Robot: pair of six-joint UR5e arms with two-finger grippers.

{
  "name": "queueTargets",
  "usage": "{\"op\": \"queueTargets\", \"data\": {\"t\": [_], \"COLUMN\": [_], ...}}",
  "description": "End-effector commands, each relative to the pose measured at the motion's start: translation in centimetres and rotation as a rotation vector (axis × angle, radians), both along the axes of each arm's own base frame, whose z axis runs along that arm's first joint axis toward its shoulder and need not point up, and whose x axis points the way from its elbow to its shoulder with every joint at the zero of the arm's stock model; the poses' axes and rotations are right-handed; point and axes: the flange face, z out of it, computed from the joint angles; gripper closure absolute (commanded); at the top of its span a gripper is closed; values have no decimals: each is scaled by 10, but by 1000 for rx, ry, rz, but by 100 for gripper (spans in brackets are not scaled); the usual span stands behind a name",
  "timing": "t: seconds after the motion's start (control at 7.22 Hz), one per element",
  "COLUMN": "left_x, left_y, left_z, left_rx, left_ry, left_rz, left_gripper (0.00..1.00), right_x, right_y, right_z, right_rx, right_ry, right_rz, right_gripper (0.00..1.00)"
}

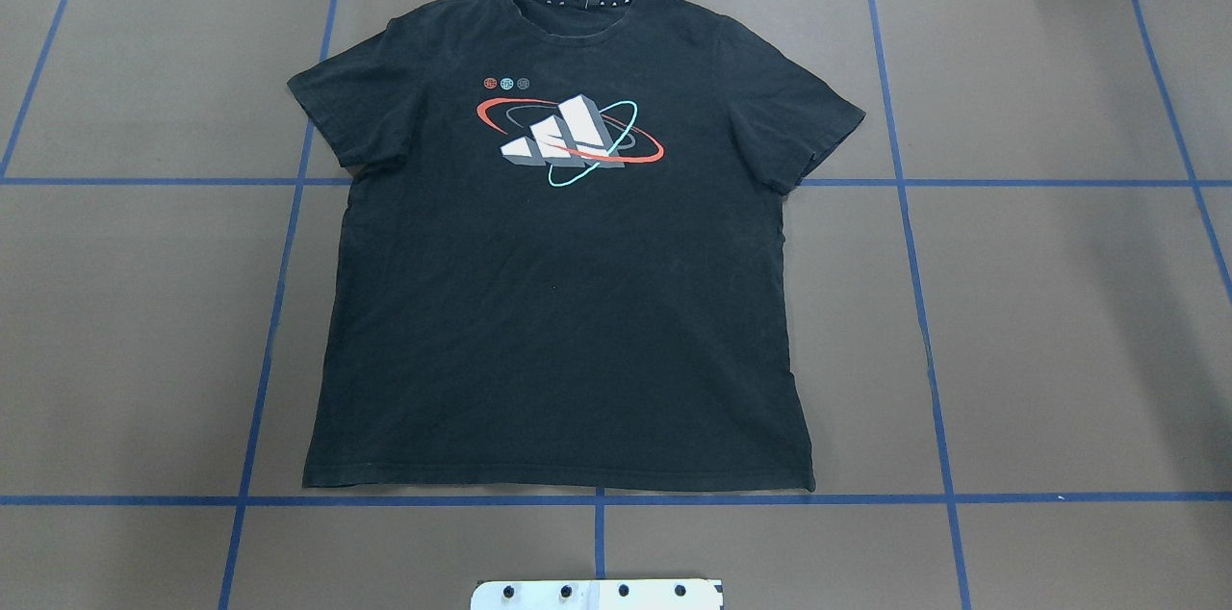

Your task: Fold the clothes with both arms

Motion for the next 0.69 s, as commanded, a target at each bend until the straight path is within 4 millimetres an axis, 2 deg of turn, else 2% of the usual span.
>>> {"op": "queueTargets", "data": {"t": [0.0,0.14,0.28,0.42,0.55], "left_x": [0,0,2,3,8], "left_y": [-31,-39,-62,-71,-87], "left_z": [-44,-53,-73,-75,-58], "left_rx": [94,117,231,354,390], "left_ry": [1,2,-4,-3,4], "left_rz": [-2,1,4,3,15], "left_gripper": [0,0,0,0,0], "right_x": [-45,-58,-66,-78,-96], "right_y": [-36,-56,-72,-97,-123], "right_z": [-31,-41,-43,-46,-50], "right_rx": [17,77,126,134,124], "right_ry": [-24,-35,-46,-52,-56], "right_rz": [24,5,-5,-17,-26], "right_gripper": [0,0,0,0,0]}}
